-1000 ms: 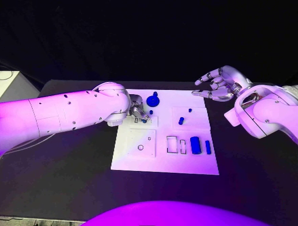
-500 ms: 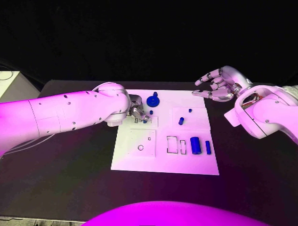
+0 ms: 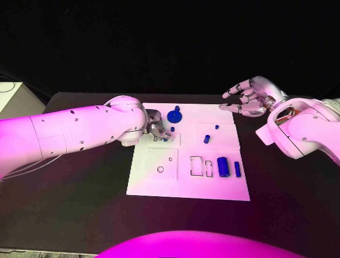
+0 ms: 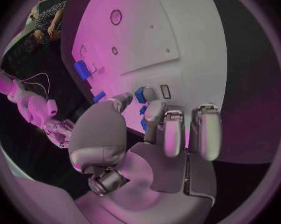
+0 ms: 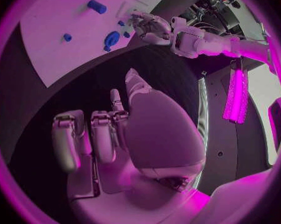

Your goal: Assemble the parts on the task board

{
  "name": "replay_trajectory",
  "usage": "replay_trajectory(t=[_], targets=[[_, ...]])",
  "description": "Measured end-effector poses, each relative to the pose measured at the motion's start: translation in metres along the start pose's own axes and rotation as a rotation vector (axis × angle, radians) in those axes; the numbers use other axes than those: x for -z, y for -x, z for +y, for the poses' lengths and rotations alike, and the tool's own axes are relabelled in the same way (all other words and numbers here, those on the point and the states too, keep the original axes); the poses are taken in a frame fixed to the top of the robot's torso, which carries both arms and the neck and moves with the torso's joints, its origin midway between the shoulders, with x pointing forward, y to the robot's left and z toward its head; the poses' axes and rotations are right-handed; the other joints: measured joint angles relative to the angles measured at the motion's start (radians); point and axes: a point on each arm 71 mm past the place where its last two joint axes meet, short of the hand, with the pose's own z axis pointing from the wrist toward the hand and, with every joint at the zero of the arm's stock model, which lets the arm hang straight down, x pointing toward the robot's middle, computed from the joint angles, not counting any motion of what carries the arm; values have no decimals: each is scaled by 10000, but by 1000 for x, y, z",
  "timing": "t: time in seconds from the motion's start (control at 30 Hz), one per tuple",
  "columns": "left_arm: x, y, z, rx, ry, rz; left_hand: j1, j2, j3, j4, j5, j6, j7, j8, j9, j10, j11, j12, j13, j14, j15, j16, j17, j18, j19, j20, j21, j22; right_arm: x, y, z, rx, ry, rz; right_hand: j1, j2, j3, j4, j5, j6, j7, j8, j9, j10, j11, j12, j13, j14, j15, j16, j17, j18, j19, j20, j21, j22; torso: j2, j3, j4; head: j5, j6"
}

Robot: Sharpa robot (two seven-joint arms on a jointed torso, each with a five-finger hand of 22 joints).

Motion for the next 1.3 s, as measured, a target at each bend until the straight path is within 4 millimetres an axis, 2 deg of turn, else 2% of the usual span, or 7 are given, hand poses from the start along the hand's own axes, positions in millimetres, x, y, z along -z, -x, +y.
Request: replay_trajectory(t=[0.2,0.47,0.6,0.67,0.83,0.9,1.3], targets=[[7,12,-3,317,-216,-254,0,0,1,0,0,0,0,0,0,0,0,0,-46,0,0,0,0,0,0,0,-38,0,-1,0,0,1,-10,-7,0,0,-30,30,0,0,0,0,0,0,0,0,0,0,0,0,0,-1,0,0,0,-1,-4,-5,6,-1,31],[18,30,-4,912,-466,-658,241,54,-171,-25,1,-276,160,-205,-44,-422,91,-503,-638,0,0,0,-1,0,-279,-20,-312,0,-2,1,-2,14,-55,-47,0,0,-30,30,0,0,0,0,0,0,0,0,-1,0,0,0,0,0,0,0,0,-2,-15,-5,1,6,138],[22,39,2,1196,-435,-815,713,77,-288,-40,9,-795,396,-700,-284,-1162,291,-1206,-1543,11,156,-32,-1,2,-710,130,-664,-94,-3,2,-4,23,-90,-71,0,0,-30,30,0,0,0,0,0,0,0,0,0,0,0,0,0,0,0,0,0,-2,-11,-5,-5,-11,230],[23,44,5,1321,-386,-878,984,124,-315,-12,68,-983,550,-968,-465,-1616,422,-1590,-2057,10,257,-210,-1,158,-898,250,-846,-331,-3,2,-5,30,-108,-88,0,0,-30,30,0,0,0,0,0,0,0,0,-1,0,0,0,0,-1,0,0,0,-2,-6,-6,-4,-19,273],[20,58,17,1665,-83,-1098,1432,205,-315,-12,68,-1270,799,-1603,-963,-2046,646,-1871,-2535,6,402,-248,-1,158,-1005,357,-889,-429,-4,4,-7,43,-165,-136,0,0,-30,29,0,0,0,0,0,0,0,0,-1,0,0,0,0,0,0,0,0,-3,12,-6,1,-37,420],[17,64,22,1782,54,-1208,1465,170,-315,-12,68,-1342,871,-1764,-1093,-2096,696,-1902,-2619,17,485,-248,-1,158,-1040,392,-889,-429,-4,4,-8,44,-176,-146,0,0,-30,29,0,0,0,0,0,0,0,0,-1,0,0,0,0,0,0,0,0,-3,19,-6,1,-37,462],[5,92,36,2185,662,-1709,1503,132,-314,-12,68,-1343,871,-1822,-1182,-2095,696,-1902,-2637,18,485,-248,-2,158,-1000,431,-889,-416,-4,6,-9,43,-210,-179,0,0,-30,29,0,0,0,0,0,0,0,0,7,0,0,0,0,0,0,0,0,-4,48,0,-24,4,642]])
